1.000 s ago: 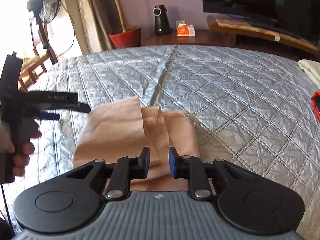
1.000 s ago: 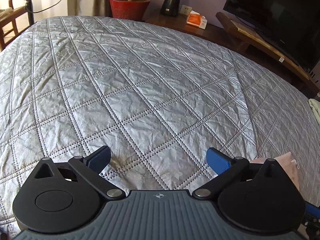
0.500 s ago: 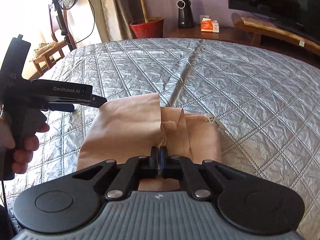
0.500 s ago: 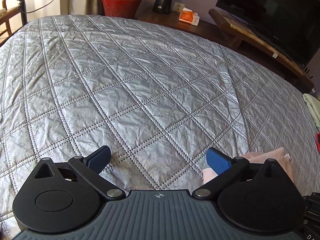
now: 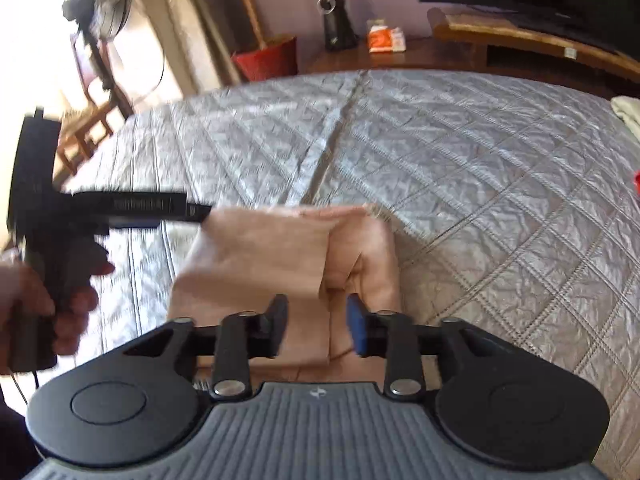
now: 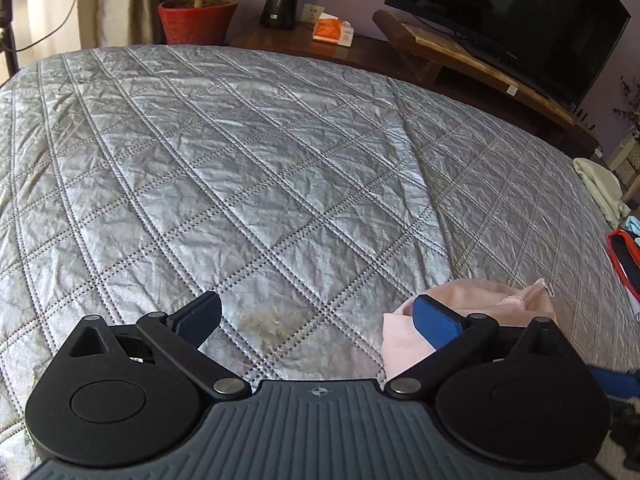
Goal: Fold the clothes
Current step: 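Grasp the folded pink garment bundle with the left tool, then carry the pink garment with the left tool onto the clothes pile and release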
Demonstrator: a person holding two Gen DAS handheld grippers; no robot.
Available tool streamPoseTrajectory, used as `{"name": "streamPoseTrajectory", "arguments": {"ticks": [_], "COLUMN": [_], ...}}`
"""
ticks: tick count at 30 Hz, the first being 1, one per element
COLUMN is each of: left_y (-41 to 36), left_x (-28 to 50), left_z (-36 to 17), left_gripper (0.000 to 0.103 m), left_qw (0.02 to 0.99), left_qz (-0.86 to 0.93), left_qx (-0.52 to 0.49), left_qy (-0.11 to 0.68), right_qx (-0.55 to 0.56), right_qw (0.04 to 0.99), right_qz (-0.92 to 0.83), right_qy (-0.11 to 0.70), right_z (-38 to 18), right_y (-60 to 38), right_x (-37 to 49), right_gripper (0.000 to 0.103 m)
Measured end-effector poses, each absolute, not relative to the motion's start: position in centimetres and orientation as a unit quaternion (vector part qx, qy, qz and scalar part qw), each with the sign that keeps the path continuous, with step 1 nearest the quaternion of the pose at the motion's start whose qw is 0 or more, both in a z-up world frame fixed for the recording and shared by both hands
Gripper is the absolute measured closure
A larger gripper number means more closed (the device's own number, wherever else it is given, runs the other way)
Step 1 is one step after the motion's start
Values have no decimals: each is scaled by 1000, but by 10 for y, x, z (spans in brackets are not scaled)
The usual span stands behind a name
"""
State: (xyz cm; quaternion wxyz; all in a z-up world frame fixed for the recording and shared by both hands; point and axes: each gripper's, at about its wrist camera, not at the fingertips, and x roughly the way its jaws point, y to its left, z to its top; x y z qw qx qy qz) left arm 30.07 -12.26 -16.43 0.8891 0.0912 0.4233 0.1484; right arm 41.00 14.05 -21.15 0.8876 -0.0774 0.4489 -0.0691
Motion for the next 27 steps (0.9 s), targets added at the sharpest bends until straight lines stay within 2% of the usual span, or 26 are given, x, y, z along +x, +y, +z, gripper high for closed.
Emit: {"name": "streamPoseTrajectory", "arguments": {"ticks": [5,9,10,13,15,21,27], "left_y": [-166,-176,-174,-161,-150,-153,-150], "left_x": [322,333,336,344,345,362,365], "left_z": [-194,-208,-208,-211,-211,-222,-227], "left_gripper": [39,12,12,32,32,34,38], "left_qw": [855,823,821,787,789,766,797], "left_qz": [146,213,219,283,293,331,339], "left_qx": [160,222,219,216,189,241,203], "left_qy": [471,478,480,503,506,496,456], "right_qx": [-75,-80,-78,-60,-47,-6,10], "right_qw": [890,898,900,895,889,867,866], "right_qz": [-77,-62,-62,-87,-108,-171,-180], "right_qy": [443,428,424,434,443,467,467], "right_z": [-208,-202,-200,-204,-209,-221,-228], "right_y": [144,156,157,147,139,114,107], "right_x": [408,405,405,403,402,398,399], "right_gripper": [1,1,1,1,1,1,0]}}
